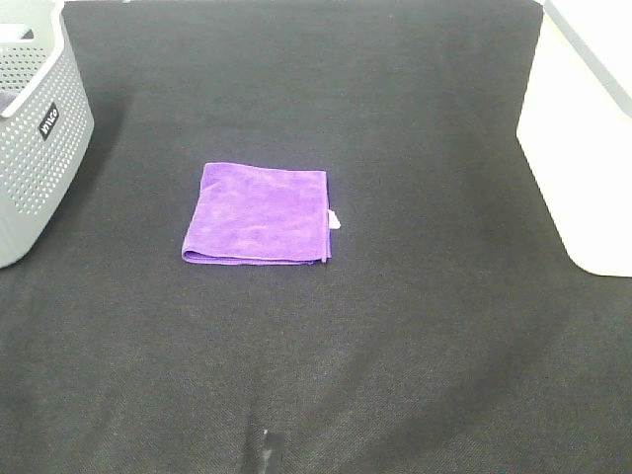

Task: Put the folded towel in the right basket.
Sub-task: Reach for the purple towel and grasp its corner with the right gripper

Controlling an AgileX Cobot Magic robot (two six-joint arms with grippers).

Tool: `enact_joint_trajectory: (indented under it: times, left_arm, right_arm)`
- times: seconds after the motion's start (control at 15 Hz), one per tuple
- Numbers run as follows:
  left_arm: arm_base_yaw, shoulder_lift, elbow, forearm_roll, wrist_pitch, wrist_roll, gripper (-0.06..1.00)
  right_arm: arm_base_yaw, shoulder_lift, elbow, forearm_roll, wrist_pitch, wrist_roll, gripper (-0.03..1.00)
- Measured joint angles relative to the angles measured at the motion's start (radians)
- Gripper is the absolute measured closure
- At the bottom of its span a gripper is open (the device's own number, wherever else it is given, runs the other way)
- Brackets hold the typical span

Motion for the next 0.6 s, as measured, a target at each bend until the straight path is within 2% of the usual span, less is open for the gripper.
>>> enact_joint_trajectory:
  times: [0.4, 0.47, 0.6]
  left_arm:
    - [0.0, 0.0, 0.0, 0.0, 0.0, 0.0, -0.04]
    - [0.0, 0.0, 0.0, 0.0, 0.0, 0.0, -0.04]
    - [0.0, 0.0, 0.0, 0.0, 0.0, 0.0, -0.04]
  right_arm:
    - [0.0, 0.001, -0.002, -0.016, 0.002, -0.002, -0.01]
    - [0.0, 0.028, -0.022, -0.015, 0.025, -0.002, -0.01]
    - [0.0, 0.238, -0.167, -0.014, 0.047, -0.003, -0.01]
